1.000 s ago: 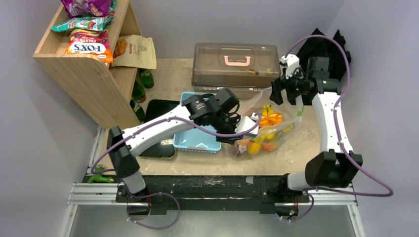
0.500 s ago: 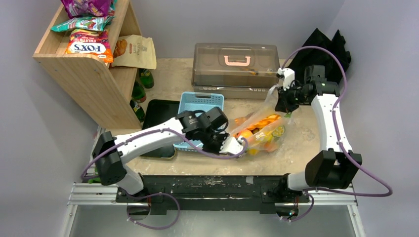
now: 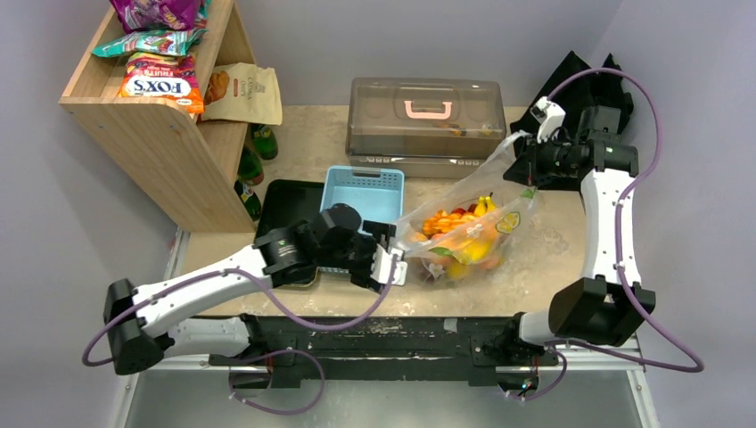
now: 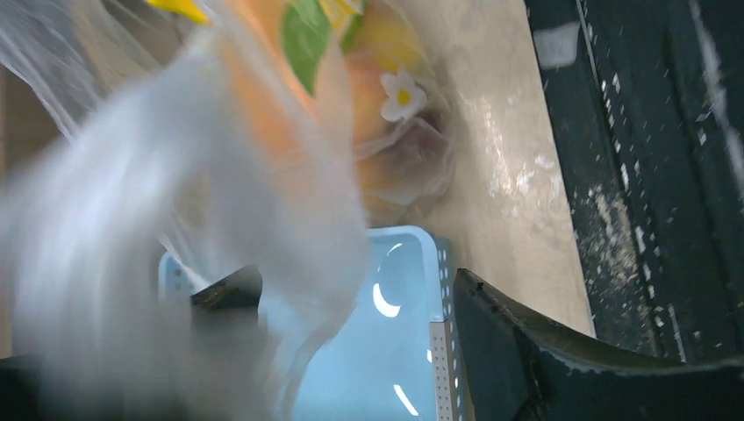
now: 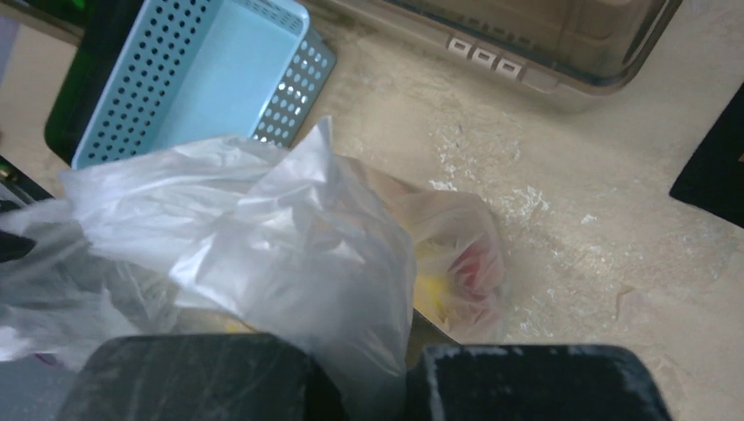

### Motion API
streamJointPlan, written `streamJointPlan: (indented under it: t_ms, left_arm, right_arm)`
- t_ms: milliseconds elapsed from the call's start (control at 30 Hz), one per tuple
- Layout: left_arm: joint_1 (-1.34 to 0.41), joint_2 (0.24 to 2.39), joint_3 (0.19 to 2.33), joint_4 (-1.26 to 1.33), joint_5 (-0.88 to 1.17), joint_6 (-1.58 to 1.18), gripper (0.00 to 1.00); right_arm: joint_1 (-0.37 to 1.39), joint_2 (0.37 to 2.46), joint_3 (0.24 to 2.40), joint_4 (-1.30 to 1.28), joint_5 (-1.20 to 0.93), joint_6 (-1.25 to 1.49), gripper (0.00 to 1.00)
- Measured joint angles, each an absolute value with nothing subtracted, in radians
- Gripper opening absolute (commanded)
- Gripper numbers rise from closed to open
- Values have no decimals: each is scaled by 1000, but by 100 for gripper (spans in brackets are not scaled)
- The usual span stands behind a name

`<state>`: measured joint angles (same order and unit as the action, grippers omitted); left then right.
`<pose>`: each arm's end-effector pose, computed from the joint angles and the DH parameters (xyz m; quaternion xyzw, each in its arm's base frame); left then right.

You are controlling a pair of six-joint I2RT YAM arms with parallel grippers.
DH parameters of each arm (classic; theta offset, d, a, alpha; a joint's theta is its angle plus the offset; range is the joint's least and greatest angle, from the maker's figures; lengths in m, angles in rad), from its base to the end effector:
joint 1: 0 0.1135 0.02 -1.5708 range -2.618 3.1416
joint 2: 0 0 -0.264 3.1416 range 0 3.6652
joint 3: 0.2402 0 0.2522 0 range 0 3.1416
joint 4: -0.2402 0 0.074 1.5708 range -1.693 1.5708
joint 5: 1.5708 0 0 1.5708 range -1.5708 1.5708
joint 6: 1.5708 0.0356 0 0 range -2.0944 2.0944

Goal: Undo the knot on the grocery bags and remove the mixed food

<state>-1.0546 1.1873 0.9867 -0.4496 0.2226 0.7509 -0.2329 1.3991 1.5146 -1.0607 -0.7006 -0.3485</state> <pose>0.1214 -0.2298 0.3025 0.7295 0.5128 -0.1651 0.4213 0.2686 -0.0401 0.3794 -0.1570 0.8861 0.2300 0.3705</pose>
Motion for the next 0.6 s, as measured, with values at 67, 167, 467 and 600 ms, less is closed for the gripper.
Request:
streamJointPlan:
  t_ms: [67,167,467,600]
  left_arm:
    - [-1043,1127,1006,-450,263,715,81]
    - [-1001,1045,1053,-476,339,653,81]
    - [-884,994,1135,-657,463,555,59]
    - [-947,1206,1455,-664,417,505,46]
  right_arm:
    - [-239,1395,1525,-1039,-723,-306,0]
    - [-254,1383,1534,-1019,-759,-252,0]
    - [-280,1253,1495,-1007,-804,-200,0]
    - [-280,1174,1448,-1003,-821,-165,0]
